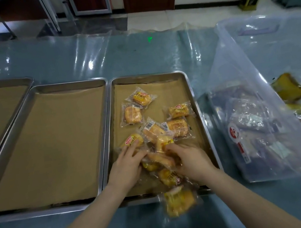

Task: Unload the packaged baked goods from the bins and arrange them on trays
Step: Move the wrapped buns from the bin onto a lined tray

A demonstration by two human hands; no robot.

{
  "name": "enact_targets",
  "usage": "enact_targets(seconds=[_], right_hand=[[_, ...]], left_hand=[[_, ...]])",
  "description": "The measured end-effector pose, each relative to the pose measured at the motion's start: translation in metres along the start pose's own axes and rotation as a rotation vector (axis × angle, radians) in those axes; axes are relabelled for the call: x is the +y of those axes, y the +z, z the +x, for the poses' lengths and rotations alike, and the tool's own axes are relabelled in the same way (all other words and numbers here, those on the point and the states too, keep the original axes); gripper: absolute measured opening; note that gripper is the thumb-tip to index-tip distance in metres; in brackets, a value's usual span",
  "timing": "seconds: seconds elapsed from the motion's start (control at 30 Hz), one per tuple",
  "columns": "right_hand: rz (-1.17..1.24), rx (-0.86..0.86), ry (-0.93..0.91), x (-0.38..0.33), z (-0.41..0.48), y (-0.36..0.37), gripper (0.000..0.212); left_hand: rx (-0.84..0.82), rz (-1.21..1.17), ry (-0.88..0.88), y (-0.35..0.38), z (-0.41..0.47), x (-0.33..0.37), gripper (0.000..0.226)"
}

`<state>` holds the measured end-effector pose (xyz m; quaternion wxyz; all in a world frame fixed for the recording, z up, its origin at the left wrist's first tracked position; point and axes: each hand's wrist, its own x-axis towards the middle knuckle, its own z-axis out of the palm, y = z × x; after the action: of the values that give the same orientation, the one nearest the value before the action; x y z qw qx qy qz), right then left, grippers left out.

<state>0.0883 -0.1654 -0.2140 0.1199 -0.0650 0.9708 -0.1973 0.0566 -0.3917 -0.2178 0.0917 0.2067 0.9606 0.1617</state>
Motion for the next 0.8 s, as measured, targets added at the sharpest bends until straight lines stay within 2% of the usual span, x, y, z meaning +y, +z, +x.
enact_targets(seconds=[0.1, 0.3, 0.37, 0.5, 0.6, 0.67, 0.8], right_hand=[[0.017, -0.055, 0.047, -0.002, -0.005, 0.005, 0.072], [-0.121, -0.189, 0.120, -0.016, -0.007, 0.012, 0.118], [-0.116, -0.145, 0.139, -0.023, -0.004, 0.013, 0.108], [-0.116, 0.038, 0.139, -0.029, 0.004, 0.009, 0.059], [-0.136, 0.152, 0.140, -0.035, 0.010, 0.008, 0.034], [-0.108, 0.239, 0.149, -0.040, 0.013, 0.006, 0.027], [0.058, 0.351, 0.209, -0.050, 0.019, -0.005, 0.029]], left_hand=[[0.026, -0.029, -0.004, -0.004, -0.001, 0.001, 0.044], [0.085, -0.006, -0.056, -0.029, 0.005, 0.005, 0.045], [0.114, -0.017, -0.050, -0.038, 0.004, 0.003, 0.045], [0.216, -0.088, -0.046, -0.057, -0.002, -0.004, 0.045], [0.305, -0.169, -0.040, -0.070, -0.007, -0.010, 0.044], [0.347, -0.207, -0.048, -0.077, -0.011, -0.016, 0.044], [0.435, -0.255, -0.089, -0.096, -0.020, -0.036, 0.046]])
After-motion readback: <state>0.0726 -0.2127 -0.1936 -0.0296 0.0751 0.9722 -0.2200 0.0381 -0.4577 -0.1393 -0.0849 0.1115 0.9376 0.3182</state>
